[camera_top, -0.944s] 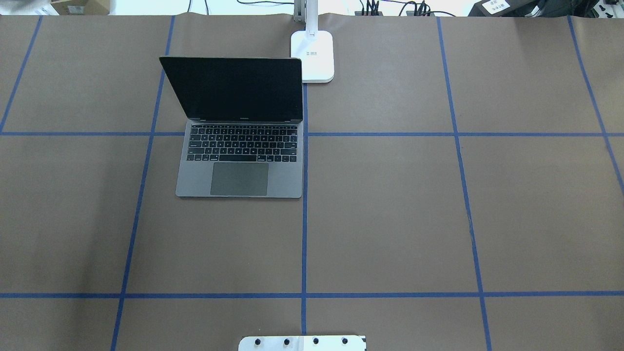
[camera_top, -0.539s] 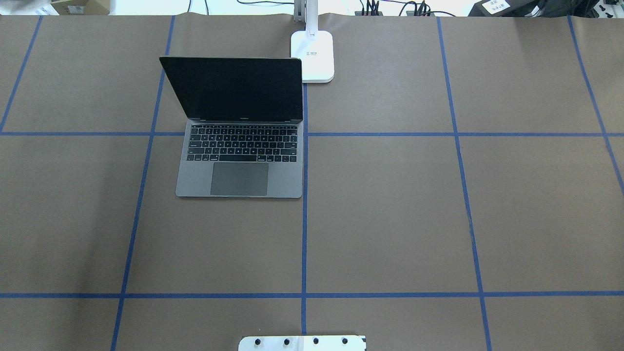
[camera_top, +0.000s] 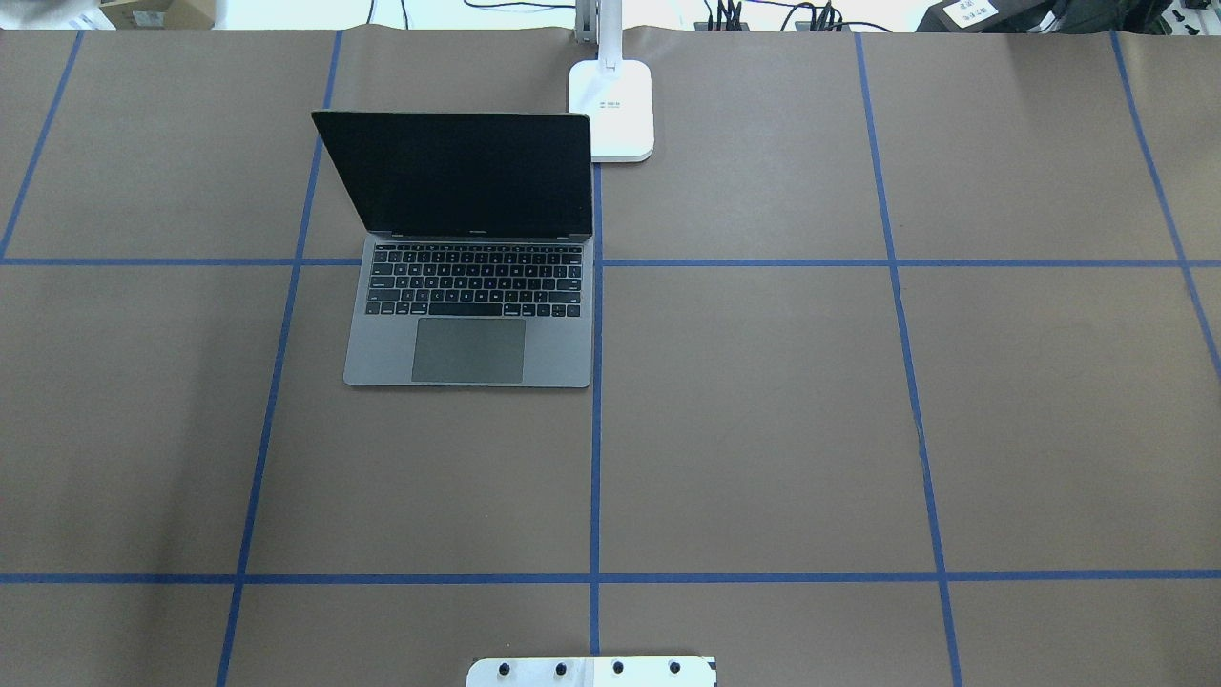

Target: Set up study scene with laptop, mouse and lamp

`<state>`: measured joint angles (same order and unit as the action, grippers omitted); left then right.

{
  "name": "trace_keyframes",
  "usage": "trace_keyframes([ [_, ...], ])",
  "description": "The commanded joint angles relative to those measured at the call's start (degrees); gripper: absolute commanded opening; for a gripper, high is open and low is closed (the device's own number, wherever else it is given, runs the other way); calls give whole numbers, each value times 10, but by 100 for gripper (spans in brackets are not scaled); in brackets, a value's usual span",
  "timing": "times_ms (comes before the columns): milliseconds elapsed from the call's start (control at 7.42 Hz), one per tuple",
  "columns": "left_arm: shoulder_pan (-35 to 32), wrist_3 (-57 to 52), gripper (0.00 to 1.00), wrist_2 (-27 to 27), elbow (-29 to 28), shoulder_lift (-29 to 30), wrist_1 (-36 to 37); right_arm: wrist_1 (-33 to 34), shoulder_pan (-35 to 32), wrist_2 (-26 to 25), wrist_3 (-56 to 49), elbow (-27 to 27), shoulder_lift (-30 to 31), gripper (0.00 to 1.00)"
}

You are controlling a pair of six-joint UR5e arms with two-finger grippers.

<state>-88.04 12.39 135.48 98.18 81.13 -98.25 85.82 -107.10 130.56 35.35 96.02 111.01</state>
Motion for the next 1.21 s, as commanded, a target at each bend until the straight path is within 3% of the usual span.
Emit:
trace_keyframes([
  [0,0,-1,100,4,1,-4,0,24,79,10,170,21,1,100],
  [135,0,-1,100,6,5,-11,-2,39,116,23,223,26,3,100],
  [404,0,-1,100,6,6,-11,-4,148,143,71,274,28,1,100],
  [809,0,-2,100,6,6,-11,-5,152,177,80,317,21,55,97],
  [1078,0,-2,100,6,6,-12,-6,153,251,66,326,11,56,89],
])
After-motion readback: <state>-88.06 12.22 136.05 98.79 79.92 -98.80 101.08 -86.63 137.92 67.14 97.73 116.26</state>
